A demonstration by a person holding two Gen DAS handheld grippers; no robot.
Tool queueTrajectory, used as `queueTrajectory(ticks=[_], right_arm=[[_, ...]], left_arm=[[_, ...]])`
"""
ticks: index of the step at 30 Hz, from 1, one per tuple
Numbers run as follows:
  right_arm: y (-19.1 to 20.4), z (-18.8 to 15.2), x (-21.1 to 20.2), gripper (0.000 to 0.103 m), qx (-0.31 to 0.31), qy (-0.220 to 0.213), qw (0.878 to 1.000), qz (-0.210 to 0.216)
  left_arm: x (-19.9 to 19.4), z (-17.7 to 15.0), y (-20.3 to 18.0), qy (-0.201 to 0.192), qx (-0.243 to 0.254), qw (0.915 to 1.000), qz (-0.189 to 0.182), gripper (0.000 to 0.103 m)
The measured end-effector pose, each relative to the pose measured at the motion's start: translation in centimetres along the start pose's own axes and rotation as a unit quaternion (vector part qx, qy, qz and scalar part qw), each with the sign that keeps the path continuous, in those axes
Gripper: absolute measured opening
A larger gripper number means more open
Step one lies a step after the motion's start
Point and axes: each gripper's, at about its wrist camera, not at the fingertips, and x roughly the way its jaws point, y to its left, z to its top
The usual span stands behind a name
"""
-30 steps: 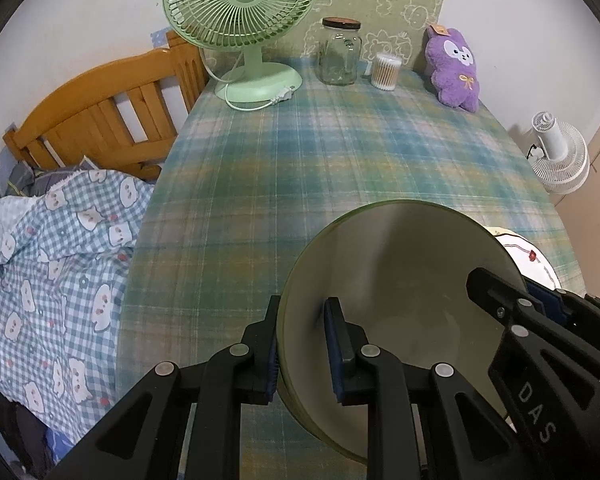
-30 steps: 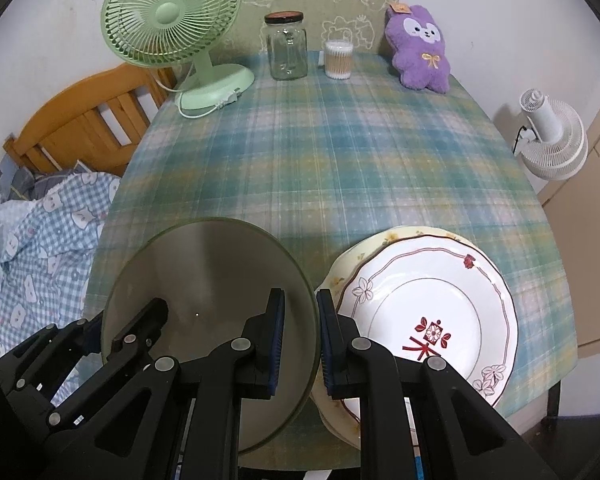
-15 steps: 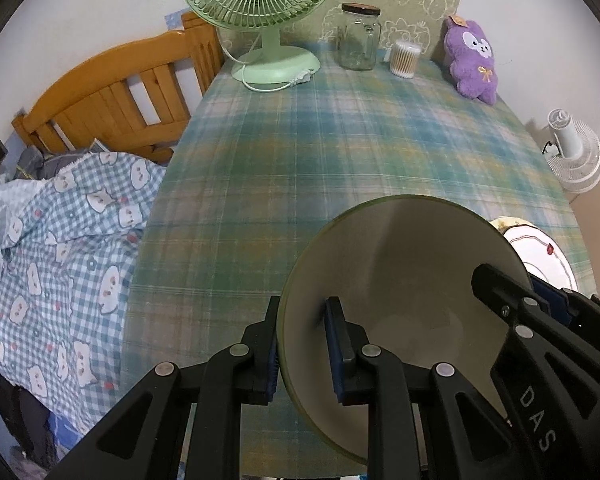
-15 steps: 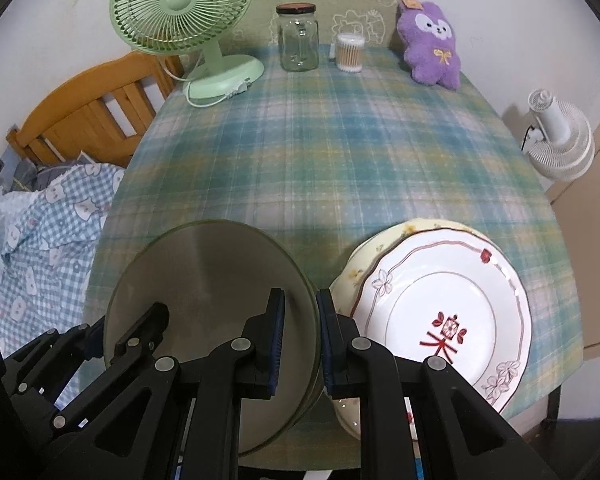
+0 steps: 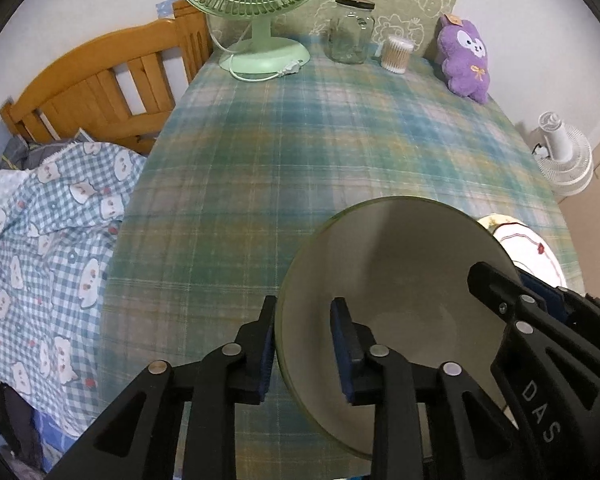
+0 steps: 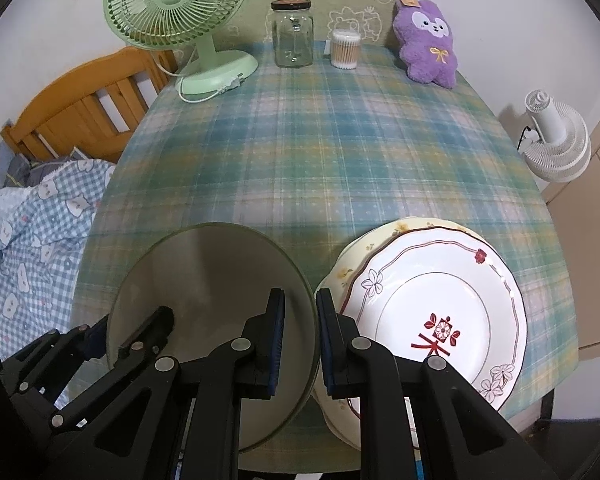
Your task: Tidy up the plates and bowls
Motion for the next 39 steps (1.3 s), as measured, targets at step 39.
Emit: queueTrajectory(ticks=[39], right_arm=[[-1.4,0.8,4.0,0.053,0.01,0.046,0.998,0.041]], left_arm=[[1.9,0.1,0.4,0.01,-0.012,0.9994,-0.032,0.072]])
